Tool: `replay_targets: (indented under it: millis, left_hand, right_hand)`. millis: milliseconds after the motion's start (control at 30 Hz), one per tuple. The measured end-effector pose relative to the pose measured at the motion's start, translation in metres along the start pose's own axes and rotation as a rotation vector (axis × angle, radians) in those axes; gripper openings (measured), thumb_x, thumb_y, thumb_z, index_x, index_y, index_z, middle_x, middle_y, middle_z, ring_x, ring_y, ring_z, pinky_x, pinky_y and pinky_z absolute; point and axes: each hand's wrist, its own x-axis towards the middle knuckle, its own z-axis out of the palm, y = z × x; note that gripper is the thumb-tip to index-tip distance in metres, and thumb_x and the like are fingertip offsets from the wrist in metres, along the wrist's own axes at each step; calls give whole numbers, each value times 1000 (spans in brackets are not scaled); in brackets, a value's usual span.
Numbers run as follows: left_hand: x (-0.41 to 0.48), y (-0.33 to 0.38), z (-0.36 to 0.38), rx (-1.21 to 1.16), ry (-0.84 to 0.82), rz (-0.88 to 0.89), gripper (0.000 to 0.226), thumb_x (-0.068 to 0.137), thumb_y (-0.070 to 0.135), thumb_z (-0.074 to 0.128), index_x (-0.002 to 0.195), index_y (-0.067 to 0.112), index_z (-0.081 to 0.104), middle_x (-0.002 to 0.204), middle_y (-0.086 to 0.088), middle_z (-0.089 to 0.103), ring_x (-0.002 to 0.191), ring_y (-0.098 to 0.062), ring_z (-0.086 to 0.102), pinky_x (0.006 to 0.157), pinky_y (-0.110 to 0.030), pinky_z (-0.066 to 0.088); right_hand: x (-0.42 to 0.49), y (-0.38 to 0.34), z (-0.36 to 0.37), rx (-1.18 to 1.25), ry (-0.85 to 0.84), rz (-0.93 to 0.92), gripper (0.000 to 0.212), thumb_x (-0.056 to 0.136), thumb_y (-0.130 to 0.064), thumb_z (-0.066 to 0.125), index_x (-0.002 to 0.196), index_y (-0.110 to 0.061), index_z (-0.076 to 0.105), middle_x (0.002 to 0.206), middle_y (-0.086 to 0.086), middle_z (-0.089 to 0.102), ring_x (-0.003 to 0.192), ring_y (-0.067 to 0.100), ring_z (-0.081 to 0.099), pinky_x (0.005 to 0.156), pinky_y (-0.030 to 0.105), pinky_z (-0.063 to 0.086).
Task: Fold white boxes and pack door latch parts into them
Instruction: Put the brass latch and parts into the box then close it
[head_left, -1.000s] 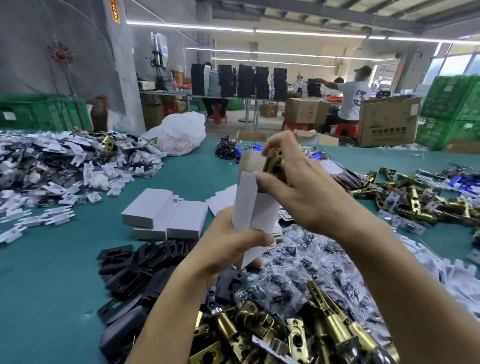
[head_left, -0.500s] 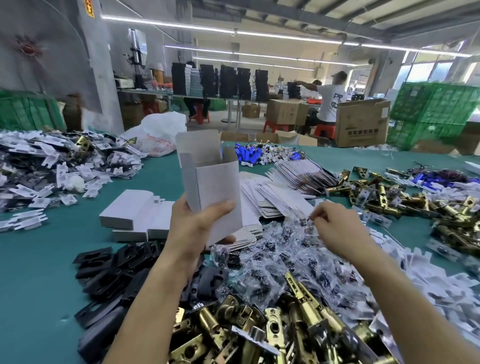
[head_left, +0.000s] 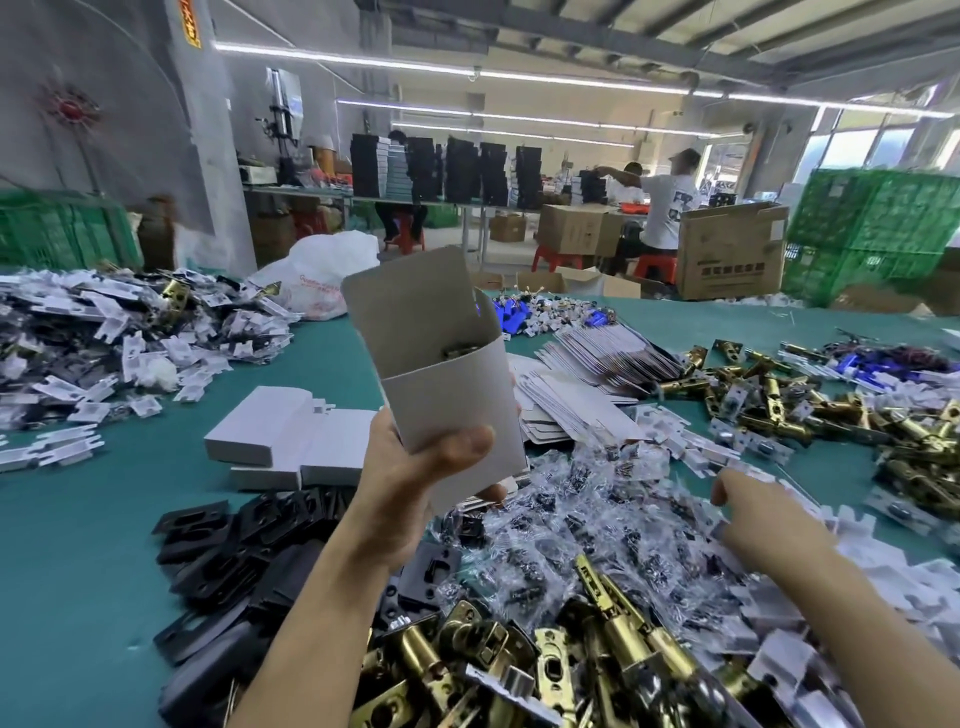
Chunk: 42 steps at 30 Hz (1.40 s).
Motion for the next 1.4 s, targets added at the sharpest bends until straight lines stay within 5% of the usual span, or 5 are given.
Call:
replay_targets:
  millis: [200,600,867,1067,1400]
  left_hand:
    - [1,-2,1,18,112,66,36,61,30,74,98,33,78,104,-5,72,92,-24,71,57,-44,61]
    - [5,-20,2,352,210,-87,48,56,40,77,101,22,70,90,-8,67,75,-19,67,54,-29,56]
    - [6,-24,2,355,230,-89,33,65,22,77,97,23,70,85,-2,67,70,-14,66,54,-27,55]
    - [9,-27,1,497,273,-109,39,66,23,73,104,31,67,83,10,63,78,-24,63,62,-59,58]
    - [9,-33,-1,618,271,-175,37,63,30,71,98,35,65,79,15,61,74,-22,57,64,-61,57]
  right_hand:
    - [-14,-18,-22,137,220,92,12,92,-10,56,98,-20,61,89,7,57,72,28,57,66,37,52]
    - [-85,-147,-129,1020,738,-726,33,83,-2,73,109,-17,61,66,-14,61,59,2,64,54,12,51]
    - [-85,-182,-130,578,894,-760,5,86,-10,64,89,-13,62,75,4,68,65,33,63,54,43,52]
    - [-76,-176,-128,392,626,-562,17,87,-32,71,84,-17,63,84,8,67,78,34,62,65,39,53]
    - [-52,-175,-139,253,171,-640,17,93,-24,61,98,-15,75,98,15,68,90,32,60,80,40,55]
